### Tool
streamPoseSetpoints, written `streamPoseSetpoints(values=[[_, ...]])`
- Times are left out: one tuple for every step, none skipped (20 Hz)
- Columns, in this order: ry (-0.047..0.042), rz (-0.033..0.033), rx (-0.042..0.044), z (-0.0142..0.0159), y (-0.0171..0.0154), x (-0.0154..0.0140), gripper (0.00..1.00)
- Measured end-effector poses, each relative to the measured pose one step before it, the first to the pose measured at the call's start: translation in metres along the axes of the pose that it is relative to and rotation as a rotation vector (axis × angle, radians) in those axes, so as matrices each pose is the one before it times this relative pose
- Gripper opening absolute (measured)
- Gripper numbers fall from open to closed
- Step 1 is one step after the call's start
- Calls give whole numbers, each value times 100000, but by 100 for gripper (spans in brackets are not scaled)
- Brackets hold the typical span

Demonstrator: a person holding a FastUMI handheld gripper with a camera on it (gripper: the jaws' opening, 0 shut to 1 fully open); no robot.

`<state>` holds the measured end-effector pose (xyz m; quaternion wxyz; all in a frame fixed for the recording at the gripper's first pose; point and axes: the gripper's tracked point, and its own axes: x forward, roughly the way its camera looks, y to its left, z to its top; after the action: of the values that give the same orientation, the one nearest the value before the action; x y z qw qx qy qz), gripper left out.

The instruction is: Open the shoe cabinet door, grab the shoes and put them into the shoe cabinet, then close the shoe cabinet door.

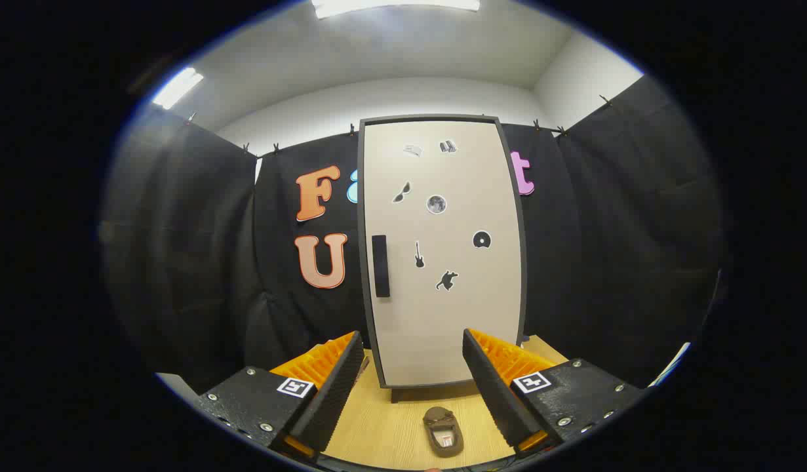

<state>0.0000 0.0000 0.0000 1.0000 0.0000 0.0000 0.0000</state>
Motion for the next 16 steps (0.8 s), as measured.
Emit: streamPoseSetpoints(values=[[34,-94,-1370,-47,32,-16,95],[305,-680,-1546,50,-52,48,95],[203,-408,-1217,-210,-102,37,95],[243,338,-463,-95,83,49,95],[804,106,-23,-119,1,205,95],[470,-373,418,-46,-45,104,95],[29,333,620,89,188,161,95],[-206,154,765,68,54,85,95],[-35,8,597,-22,-37,-24,95],[231,-28,327,22,-16,101,95],[-166,-395,292,123,-88,22,95],[-446,-145,376,264,-74,10,95],[-502,-138,419,238,13,-42,95],[-252,-449,332,173,-132,10,95],[159,-63,283,26,-71,-4,95],[118,-58,130,-53,97,18,95]])
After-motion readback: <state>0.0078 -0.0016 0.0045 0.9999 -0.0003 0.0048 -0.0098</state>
